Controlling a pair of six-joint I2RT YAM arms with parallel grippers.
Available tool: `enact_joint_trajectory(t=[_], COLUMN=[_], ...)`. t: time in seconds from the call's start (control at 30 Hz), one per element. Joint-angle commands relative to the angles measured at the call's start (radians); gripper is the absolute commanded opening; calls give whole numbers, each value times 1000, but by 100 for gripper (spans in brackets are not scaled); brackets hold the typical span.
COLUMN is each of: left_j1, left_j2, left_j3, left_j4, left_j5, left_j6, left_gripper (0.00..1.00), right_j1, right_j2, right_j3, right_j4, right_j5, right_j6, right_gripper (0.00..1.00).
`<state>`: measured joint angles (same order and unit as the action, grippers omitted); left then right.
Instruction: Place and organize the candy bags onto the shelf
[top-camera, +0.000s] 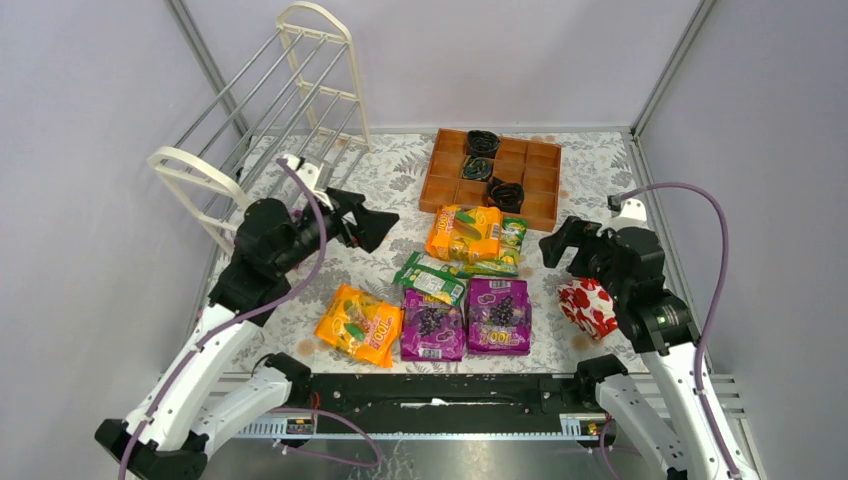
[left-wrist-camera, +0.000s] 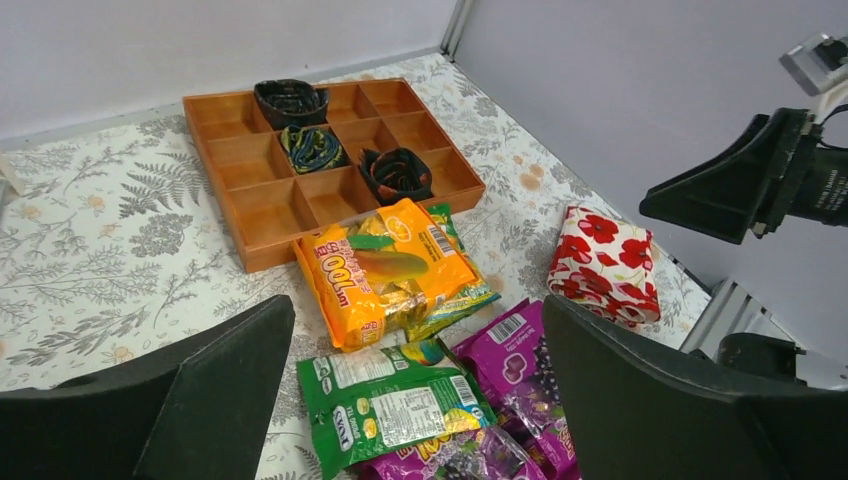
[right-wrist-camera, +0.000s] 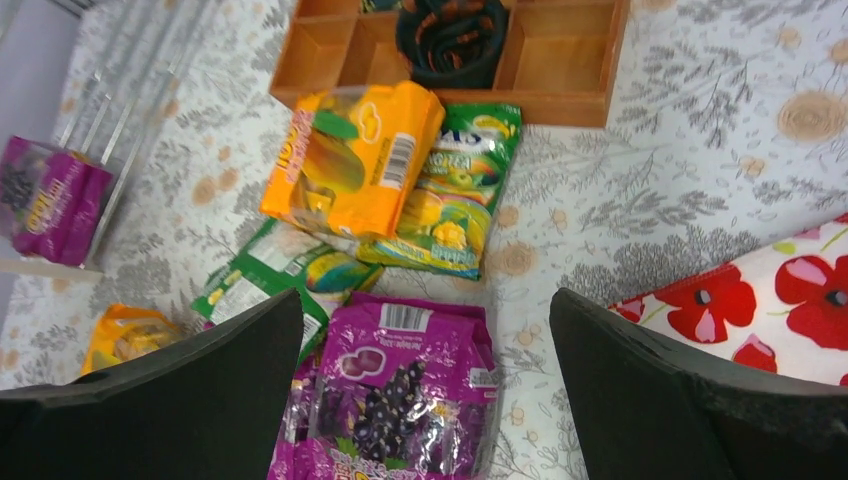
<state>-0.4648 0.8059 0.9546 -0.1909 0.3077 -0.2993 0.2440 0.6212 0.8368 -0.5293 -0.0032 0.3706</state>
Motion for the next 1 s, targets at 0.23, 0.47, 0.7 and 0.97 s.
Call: enact_joint_trajectory(t=[0.23,0.47,0.7,0.97], left_j1=[-54,-54,-53,-54], left_j2=[84,92,106,77], left_j3=[-12,-58,-76,-92], left_j4=[-18,-8,18,30], left_j5=[-205,-215,-170,-146], left_j6=[78,47,6,-18], left_gripper=[99,99,99,99], right_j1=[1,100,104,103], right_j2=[176,299,513,678], right_j3=[-124,-194,-180,-210], right_j4=[158,337,695,881], right_j5=[-208,-206,-150,-35], right_j6=[48,120,248,381], right_gripper=[100,100,100,100])
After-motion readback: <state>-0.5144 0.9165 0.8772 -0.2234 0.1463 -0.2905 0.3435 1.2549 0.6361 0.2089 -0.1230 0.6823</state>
